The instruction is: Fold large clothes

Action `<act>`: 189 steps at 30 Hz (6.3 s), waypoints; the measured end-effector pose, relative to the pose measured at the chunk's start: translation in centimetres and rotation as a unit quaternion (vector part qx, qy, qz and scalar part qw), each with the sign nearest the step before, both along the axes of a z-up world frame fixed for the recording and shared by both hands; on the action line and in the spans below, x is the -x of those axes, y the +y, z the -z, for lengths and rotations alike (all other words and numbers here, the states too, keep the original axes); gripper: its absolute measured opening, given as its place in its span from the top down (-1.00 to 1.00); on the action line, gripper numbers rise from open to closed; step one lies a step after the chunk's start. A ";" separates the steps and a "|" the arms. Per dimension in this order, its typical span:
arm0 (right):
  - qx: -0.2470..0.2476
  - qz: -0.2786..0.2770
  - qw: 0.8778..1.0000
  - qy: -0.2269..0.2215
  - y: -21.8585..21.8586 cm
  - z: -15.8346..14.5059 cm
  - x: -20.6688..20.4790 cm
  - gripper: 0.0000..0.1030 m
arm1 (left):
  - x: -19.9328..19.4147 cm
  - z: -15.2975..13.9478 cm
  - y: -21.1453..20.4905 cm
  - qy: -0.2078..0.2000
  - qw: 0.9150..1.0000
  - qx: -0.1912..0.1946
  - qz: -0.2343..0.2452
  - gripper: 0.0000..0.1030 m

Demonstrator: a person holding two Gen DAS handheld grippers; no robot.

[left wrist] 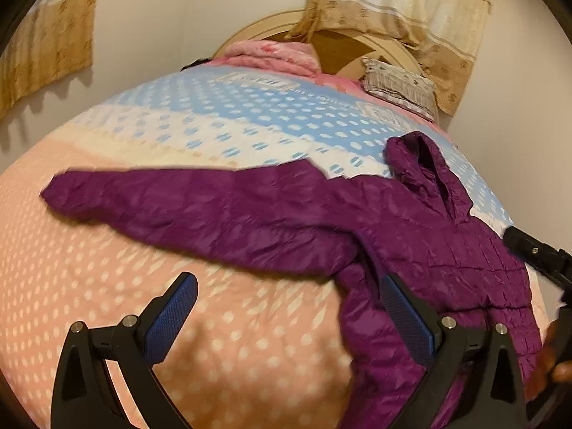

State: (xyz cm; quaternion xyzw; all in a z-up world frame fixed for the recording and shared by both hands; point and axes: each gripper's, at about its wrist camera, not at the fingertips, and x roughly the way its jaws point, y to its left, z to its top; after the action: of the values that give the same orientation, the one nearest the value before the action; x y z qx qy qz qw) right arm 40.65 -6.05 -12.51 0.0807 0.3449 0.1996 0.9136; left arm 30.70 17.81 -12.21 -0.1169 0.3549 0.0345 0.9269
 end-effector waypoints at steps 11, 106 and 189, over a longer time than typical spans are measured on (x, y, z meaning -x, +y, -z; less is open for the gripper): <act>0.100 0.294 0.949 0.059 -20.3 4.2 -3.3 -0.21 | -8.9 2.9 -9.8 0.014 0.986 -0.162 0.026 -0.98; 0.104 0.272 0.955 0.060 -19.1 6.9 -2.1 -0.57 | -1.6 -1.1 -12.6 -0.053 0.985 -0.060 0.150 0.84; 0.076 0.113 0.987 0.083 -16.1 0.8 -29.6 0.84 | -36.9 -1.9 -17.4 -0.014 0.967 0.124 0.221 0.87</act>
State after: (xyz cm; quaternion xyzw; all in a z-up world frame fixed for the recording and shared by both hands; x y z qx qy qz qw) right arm 70.24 -22.12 -13.33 0.0656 0.4221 0.0608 0.9021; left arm 67.65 0.40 -10.28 -0.1498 0.3607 -0.2170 0.8946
